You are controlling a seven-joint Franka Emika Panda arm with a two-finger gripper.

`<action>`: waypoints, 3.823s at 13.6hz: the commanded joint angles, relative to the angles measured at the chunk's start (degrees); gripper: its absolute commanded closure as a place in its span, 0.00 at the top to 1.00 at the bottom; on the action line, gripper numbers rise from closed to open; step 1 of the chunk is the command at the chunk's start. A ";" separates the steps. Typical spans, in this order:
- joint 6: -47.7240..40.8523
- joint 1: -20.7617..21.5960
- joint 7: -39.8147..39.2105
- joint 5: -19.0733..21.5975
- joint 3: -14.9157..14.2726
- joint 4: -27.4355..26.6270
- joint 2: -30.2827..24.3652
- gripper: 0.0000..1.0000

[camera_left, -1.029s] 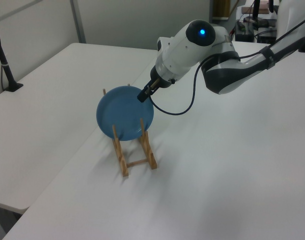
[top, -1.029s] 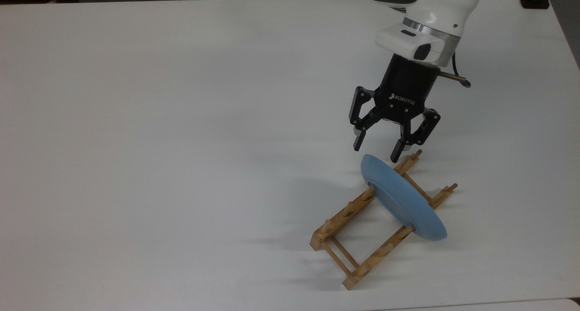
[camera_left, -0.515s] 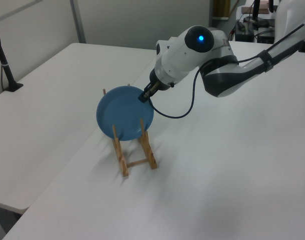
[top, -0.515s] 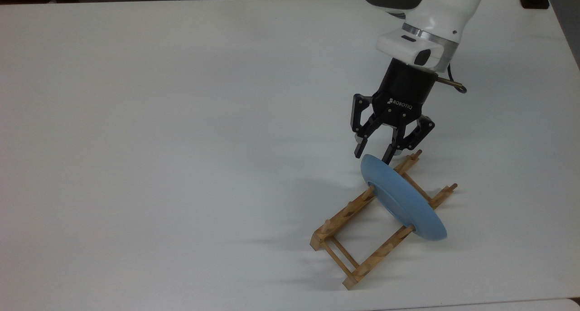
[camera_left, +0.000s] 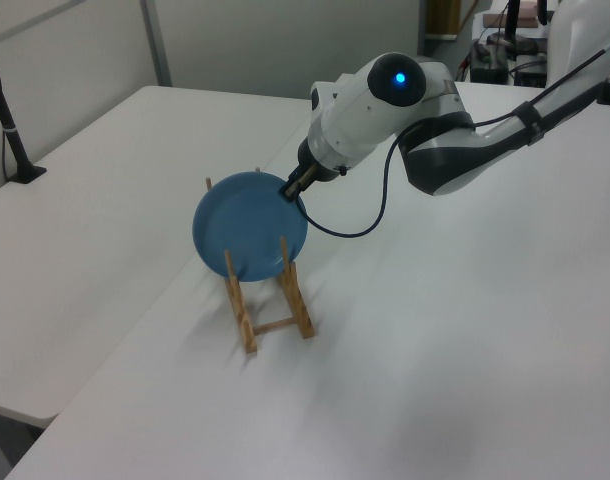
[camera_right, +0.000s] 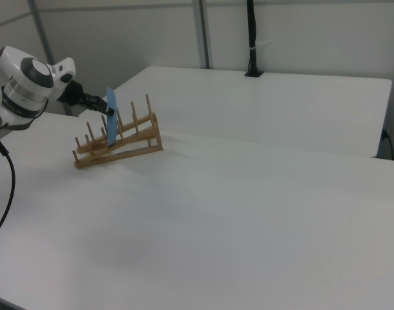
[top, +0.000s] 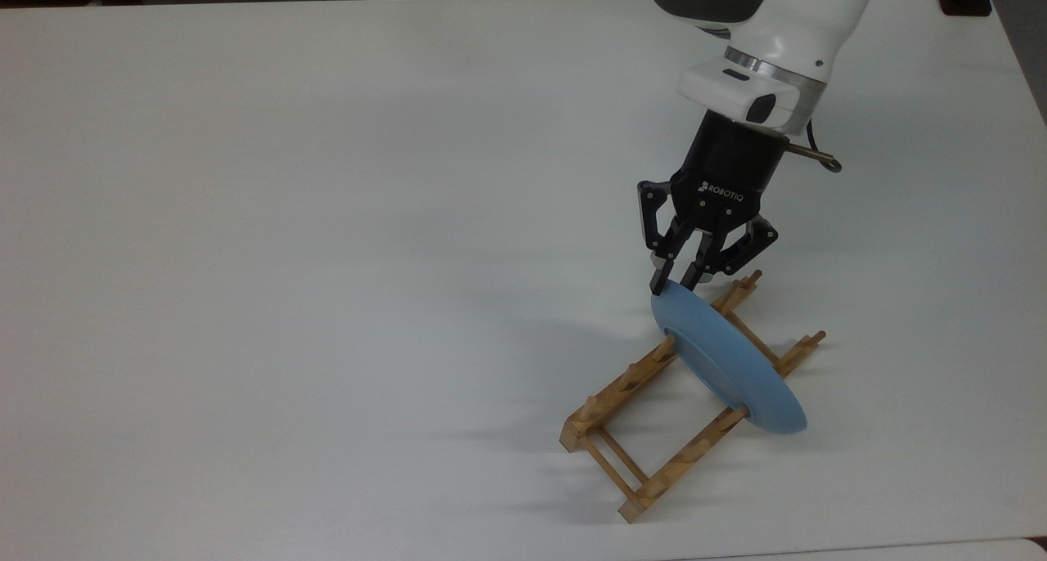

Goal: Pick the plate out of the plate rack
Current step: 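Lower the gripper onto the plate rim and close it, then lift the blue plate up out of the wooden rack, then carry the plate away from the rack and lower it to the table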

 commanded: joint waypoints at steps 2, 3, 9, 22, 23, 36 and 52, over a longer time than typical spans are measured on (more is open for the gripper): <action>1.95 0.23 1.09 -3.07 -0.86 1.02 0.82 0.13; 1.95 0.23 1.09 -3.69 -0.86 1.02 0.82 0.08; 1.86 0.23 1.00 -5.10 -0.86 0.75 0.73 0.00; -1.03 -2.31 -0.14 -1.34 -0.42 0.58 -9.63 0.00; -1.30 -2.50 -1.27 2.07 -0.42 0.58 -10.16 0.00; -22.28 -10.40 -47.38 45.69 -0.95 -1.18 -13.94 0.00; -41.28 -17.96 -109.45 51.33 -6.22 -8.91 -5.25 0.00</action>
